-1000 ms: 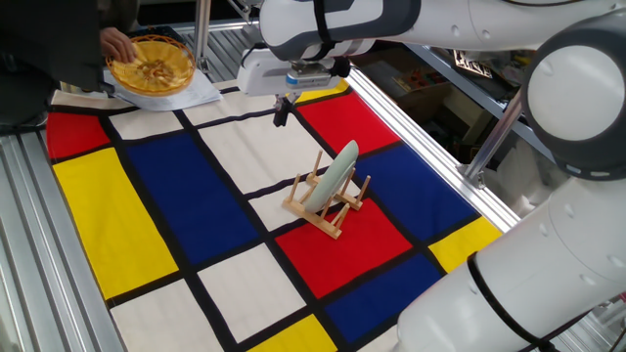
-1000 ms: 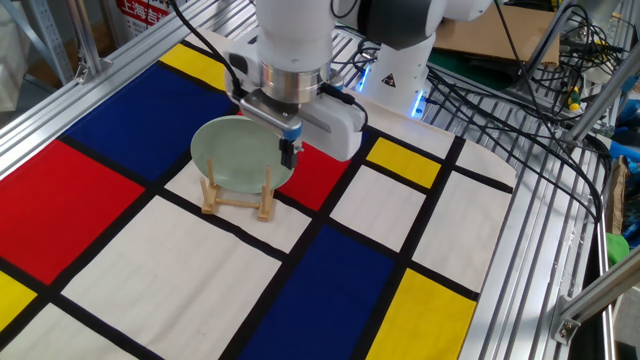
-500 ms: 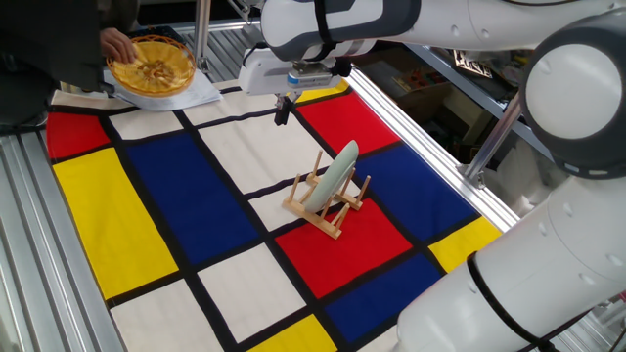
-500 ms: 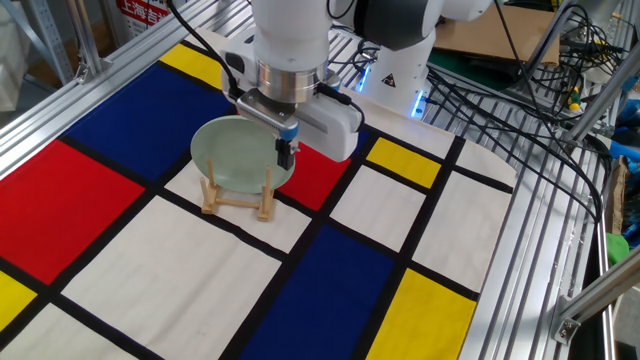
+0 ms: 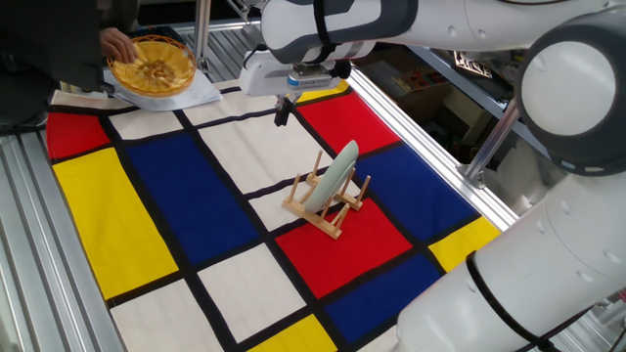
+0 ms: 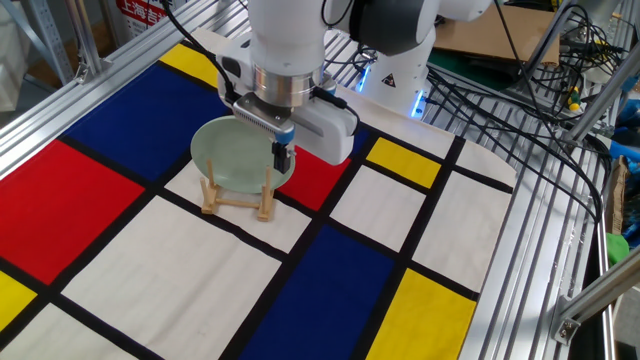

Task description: Take the dish off the dish rack

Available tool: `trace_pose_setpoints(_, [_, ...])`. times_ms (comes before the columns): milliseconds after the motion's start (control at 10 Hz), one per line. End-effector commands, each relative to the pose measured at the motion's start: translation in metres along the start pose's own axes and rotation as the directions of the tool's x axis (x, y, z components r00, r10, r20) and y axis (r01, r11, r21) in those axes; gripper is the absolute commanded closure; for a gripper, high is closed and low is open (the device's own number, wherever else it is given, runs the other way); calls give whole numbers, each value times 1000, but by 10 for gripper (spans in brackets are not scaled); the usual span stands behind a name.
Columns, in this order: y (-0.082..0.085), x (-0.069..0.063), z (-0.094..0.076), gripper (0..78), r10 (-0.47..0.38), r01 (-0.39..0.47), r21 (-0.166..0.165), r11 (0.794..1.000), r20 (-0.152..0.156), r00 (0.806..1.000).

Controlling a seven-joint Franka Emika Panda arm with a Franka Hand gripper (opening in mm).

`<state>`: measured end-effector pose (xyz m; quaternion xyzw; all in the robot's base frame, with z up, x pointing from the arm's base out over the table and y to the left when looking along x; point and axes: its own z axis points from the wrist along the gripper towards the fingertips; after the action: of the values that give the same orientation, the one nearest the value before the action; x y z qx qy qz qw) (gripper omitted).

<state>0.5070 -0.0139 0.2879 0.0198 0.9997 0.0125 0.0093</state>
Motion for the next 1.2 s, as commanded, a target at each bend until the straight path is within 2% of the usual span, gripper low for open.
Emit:
trace_pose_setpoints(100, [-1,-1,4,776,-7,7,-4,1000,7,1000])
trace_pose_setpoints(1200, [-2,0,17,776,-9,9,-11,1000,0,1000])
